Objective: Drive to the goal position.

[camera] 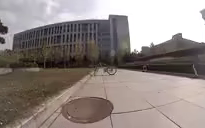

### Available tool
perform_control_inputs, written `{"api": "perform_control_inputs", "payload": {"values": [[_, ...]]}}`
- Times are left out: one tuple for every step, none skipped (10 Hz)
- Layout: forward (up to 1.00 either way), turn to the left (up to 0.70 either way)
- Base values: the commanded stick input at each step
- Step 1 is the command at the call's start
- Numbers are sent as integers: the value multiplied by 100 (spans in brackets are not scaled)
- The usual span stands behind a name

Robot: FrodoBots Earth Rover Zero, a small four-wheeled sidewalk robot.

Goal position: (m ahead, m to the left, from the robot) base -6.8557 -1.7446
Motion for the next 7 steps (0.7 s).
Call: {"api": "perform_control_inputs", "payload": {"values": [[70,-33],[9,-62],[0,-9],[0,0],[0,0],[0,0],[0,0]]}}
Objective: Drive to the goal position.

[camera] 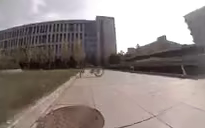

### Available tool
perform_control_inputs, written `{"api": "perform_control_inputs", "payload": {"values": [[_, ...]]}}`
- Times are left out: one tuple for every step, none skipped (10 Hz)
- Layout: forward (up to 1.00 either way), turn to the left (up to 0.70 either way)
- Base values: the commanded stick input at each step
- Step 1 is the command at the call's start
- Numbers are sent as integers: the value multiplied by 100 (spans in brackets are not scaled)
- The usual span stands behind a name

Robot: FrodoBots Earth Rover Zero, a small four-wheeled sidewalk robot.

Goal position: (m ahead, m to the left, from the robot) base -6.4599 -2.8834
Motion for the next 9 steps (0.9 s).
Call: {"api": "perform_control_inputs", "payload": {"values": [[0,0],[0,0],[0,0],[0,0],[1,0],[4,0],[17,0],[42,0],[47,0]]}}
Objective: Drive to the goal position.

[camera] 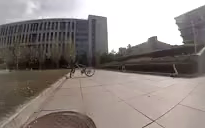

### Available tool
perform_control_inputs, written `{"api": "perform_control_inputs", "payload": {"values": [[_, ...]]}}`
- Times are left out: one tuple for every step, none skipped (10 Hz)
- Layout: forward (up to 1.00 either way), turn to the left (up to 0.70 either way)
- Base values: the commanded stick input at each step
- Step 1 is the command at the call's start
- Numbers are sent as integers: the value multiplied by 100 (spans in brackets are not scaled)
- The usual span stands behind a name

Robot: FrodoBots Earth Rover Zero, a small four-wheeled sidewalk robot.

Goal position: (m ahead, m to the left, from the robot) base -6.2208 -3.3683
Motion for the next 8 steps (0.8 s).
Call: {"api": "perform_control_inputs", "payload": {"values": [[35,0],[24,0],[0,0],[0,0],[0,0],[0,0],[0,0],[1,0]]}}
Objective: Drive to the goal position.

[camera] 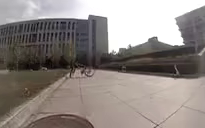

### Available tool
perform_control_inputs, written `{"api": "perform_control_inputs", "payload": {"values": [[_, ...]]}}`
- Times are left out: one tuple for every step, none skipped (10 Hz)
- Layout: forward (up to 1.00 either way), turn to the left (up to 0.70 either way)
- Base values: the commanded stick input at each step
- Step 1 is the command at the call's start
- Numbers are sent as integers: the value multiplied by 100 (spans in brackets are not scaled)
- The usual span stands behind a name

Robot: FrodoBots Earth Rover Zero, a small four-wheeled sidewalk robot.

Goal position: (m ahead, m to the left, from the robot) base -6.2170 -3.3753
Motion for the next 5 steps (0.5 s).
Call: {"api": "perform_control_inputs", "payload": {"values": [[7,0],[19,0],[36,0],[63,0],[65,0]]}}
